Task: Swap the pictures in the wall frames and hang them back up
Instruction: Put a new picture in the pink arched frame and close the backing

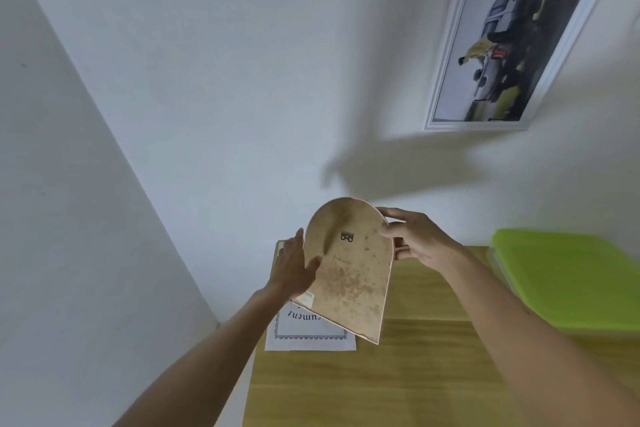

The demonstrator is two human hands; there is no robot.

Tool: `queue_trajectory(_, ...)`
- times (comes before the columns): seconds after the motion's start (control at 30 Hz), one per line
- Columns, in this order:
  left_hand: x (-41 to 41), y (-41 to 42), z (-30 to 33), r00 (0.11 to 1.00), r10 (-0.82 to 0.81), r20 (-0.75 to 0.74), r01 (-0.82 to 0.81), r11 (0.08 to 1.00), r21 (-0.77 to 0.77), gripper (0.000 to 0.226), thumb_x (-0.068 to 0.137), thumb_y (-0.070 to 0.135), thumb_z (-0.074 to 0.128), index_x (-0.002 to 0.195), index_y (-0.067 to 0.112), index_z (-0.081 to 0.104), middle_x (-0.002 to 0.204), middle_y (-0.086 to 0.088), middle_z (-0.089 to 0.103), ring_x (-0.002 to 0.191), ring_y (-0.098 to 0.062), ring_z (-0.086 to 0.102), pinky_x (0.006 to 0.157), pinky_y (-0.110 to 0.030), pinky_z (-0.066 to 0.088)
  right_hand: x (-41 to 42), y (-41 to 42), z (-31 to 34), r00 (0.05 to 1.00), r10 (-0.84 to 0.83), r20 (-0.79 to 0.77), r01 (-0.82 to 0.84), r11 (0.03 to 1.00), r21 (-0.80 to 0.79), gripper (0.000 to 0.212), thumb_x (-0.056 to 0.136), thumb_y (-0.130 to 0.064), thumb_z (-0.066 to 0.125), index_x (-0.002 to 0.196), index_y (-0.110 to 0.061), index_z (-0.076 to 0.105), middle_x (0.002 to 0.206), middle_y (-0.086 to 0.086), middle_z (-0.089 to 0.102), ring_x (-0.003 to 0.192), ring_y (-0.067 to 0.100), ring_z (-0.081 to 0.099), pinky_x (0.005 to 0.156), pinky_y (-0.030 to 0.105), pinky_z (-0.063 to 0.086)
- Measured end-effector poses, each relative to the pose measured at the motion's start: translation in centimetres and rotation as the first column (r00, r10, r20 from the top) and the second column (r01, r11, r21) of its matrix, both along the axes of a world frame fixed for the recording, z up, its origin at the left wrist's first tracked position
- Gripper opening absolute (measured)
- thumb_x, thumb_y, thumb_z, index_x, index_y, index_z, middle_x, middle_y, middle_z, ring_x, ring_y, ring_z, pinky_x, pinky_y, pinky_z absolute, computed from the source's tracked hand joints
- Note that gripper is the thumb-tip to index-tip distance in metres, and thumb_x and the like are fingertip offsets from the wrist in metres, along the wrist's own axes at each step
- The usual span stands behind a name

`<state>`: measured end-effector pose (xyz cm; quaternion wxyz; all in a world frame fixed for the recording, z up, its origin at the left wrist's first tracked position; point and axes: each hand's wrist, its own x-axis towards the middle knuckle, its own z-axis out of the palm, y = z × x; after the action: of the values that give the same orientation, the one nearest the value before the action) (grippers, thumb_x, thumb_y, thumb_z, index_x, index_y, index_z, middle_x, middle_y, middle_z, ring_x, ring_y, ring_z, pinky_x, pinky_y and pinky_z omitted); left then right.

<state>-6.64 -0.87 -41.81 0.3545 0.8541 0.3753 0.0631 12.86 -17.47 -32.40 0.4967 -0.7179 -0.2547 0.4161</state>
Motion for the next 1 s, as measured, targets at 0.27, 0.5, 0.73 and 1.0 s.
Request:
queue_trajectory(0.27, -3.1, 0.3, 1.1, 0.925, 0.164, 0.344, 0.010, 0.892, -0.452, 0.064, 0.083, -0.003, 0.069, 0.113, 0.053, 0.062, 0.091, -0.005, 0.072, 0.070, -0.014, 0.068, 0.055, -0.026, 0.053, 0.1, -0.8, -2.6, 0.970, -0.091, 0.224, 0.096, 0.995, -0.009, 0.045, 0.098, -0.016, 0.059, 0.136, -0.042, 0.056, 0.108, -0.002, 0.070, 0.102, 0.019, 0.069, 0.079, 0.035, 0.059)
queue_trajectory(0.5, -3.6, -0.7, 0.4, 0.907, 0.236, 0.349, -0.023, 0.855, -0.518, 0.052, 0.084, -0.007, 0.066, 0.128, 0.019, 0.063, 0.095, -0.017, 0.069, 0.062, -0.006, 0.065, 0.046, -0.020, 0.046, -2.0, 0.3, -4.9, 0.611, 0.180, 0.771, -0.003, 0.974, -0.225, 0.050, 0.101, -0.041, 0.047, 0.145, -0.057, 0.029, 0.133, -0.004, 0.043, 0.096, 0.014, 0.062, 0.086, 0.033, 0.051)
queue_trajectory(0.73, -4.4, -0.5, -0.7, 0.910, 0.268, 0.316, -0.122, 0.901, -0.416, 0.071, 0.081, 0.001, 0.067, 0.107, 0.066, 0.058, 0.090, 0.004, 0.073, 0.098, -0.019, 0.069, 0.087, -0.032, 0.057, -2.8, 1.6, -5.7, 0.535, 0.287, 0.794, 0.014, 0.937, -0.348, 0.051, 0.102, -0.045, 0.039, 0.147, -0.059, 0.019, 0.139, -0.001, 0.041, 0.090, 0.019, 0.066, 0.084, 0.038, 0.053)
queue_trajectory(1.0, -5.0, -0.3, -1.0, 0.909, 0.292, 0.298, -0.168, 0.910, -0.379, 0.063, 0.077, 0.002, 0.067, 0.115, 0.053, 0.063, 0.090, 0.014, 0.075, 0.096, -0.011, 0.067, 0.088, -0.037, 0.055, -3.3, 3.6, -4.9, 0.700, 0.325, 0.637, -0.010, 0.895, -0.446, 0.027, 0.091, -0.042, 0.043, 0.116, -0.043, 0.034, 0.099, 0.010, 0.058, 0.076, 0.027, 0.059, 0.065, 0.035, 0.047)
